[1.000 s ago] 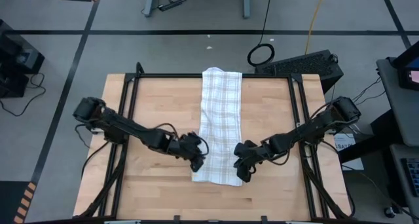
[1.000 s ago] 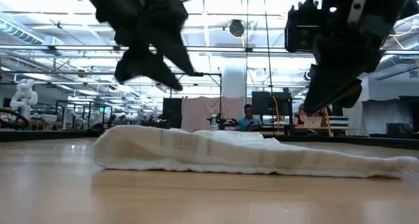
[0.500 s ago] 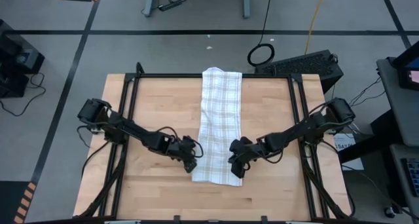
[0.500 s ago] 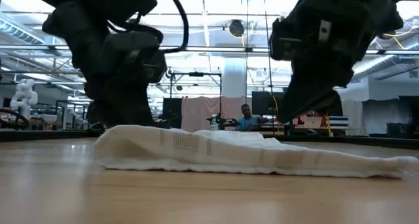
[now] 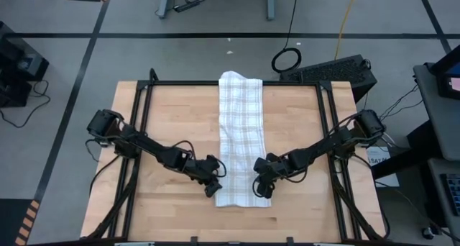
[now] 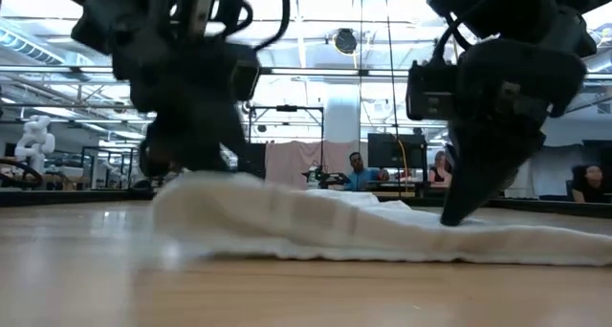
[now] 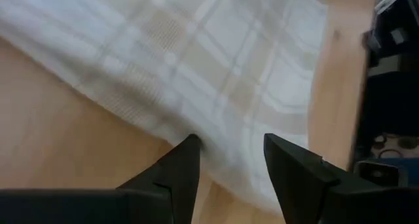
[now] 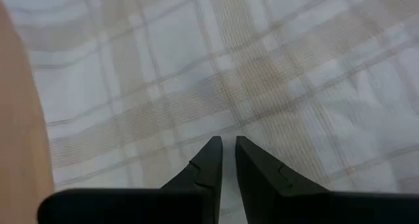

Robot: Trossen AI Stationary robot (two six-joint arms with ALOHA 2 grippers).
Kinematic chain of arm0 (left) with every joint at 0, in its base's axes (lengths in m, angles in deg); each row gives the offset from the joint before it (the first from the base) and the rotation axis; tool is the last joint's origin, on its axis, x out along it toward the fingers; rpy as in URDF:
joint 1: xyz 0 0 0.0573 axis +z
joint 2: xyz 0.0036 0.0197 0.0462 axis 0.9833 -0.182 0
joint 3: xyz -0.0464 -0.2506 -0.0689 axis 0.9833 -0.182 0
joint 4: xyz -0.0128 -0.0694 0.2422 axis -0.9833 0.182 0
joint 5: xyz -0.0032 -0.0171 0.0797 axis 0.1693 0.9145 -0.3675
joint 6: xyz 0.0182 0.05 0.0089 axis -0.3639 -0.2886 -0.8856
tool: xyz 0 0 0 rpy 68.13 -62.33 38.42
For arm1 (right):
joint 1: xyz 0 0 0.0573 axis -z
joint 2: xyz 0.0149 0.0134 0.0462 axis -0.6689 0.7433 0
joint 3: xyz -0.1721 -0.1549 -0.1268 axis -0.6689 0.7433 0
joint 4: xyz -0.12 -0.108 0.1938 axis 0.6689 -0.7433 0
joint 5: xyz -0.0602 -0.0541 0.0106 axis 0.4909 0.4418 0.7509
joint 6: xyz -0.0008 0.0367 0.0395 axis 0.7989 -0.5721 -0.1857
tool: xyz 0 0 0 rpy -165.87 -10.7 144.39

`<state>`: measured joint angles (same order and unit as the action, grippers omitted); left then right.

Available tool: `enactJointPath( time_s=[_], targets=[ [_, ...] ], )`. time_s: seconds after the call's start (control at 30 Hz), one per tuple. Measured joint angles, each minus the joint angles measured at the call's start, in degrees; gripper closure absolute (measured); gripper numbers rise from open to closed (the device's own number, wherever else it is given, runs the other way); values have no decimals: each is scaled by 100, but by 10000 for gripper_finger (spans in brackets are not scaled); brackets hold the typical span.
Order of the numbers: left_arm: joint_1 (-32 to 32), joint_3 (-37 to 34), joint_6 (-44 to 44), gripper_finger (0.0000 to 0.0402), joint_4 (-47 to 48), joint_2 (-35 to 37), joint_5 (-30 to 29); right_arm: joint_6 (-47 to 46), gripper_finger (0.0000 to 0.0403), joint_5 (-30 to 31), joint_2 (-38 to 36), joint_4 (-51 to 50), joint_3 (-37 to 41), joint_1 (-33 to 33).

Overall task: Roll towel into tight, uniform cylinder
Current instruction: Roll the white towel

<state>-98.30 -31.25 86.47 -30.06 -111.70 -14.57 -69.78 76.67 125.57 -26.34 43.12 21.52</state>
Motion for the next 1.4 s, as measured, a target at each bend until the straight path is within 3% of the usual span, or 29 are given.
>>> enactJointPath(
  time_s=[0.5,0.67,0.8,1.03,1.17,1.4],
  targets=[
    [51,31,-224,227,230,97,-337,-150,365,-2,-56,-105,4,-63],
    [114,169,49,227,418,456,-341,-81,365,-109,-606,-98,-14,-65],
    [145,512,-103,227,1135,665,-373,201,365,-142,-1160,-158,-22,-55],
    [151,1441,-1440,227,2234,742,-511,681,364,-140,-1920,-476,-22,-96],
    [151,1722,-2156,227,2312,728,-826,1243,364,-153,-2260,-796,-24,-229],
    [13,1863,-1727,225,2304,726,-1034,1552,364,-151,-2630,-1639,-22,-549]
  ],
)
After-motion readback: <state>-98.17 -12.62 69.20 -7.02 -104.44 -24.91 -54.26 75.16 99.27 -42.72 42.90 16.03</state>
